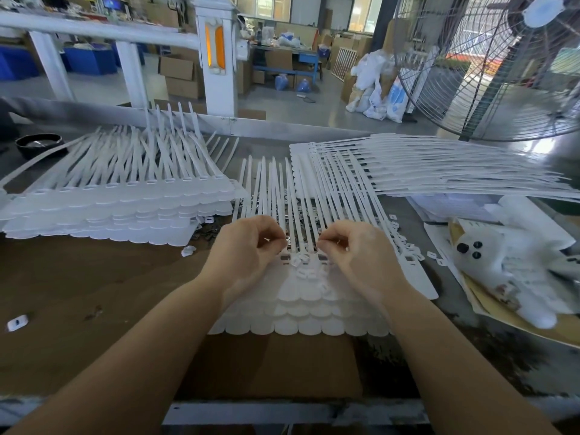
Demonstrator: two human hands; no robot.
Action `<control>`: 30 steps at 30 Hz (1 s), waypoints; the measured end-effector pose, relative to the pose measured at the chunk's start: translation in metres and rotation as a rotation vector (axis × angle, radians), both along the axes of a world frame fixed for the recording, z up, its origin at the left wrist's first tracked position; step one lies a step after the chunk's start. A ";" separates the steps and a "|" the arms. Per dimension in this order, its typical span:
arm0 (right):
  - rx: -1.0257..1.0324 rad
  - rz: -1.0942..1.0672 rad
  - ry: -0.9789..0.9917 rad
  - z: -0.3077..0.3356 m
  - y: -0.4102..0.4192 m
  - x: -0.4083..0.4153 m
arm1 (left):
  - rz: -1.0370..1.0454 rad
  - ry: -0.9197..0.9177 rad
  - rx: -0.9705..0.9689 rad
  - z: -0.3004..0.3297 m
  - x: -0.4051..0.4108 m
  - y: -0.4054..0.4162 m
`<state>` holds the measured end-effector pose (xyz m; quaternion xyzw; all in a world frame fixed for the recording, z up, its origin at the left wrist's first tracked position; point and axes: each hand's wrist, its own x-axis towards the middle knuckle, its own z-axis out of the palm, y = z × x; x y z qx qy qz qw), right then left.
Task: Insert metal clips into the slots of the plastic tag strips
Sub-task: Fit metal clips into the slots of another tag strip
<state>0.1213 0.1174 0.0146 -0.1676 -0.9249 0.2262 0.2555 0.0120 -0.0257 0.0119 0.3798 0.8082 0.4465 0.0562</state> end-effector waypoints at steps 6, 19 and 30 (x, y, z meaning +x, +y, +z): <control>0.028 -0.099 -0.002 -0.016 0.006 -0.004 | 0.040 -0.152 0.054 -0.002 -0.006 -0.001; 0.060 -0.094 0.017 -0.022 0.008 -0.003 | 0.114 -0.282 0.074 0.005 -0.014 -0.021; 0.065 -0.083 0.025 -0.023 0.008 -0.002 | 0.096 -0.335 0.000 0.011 -0.017 -0.028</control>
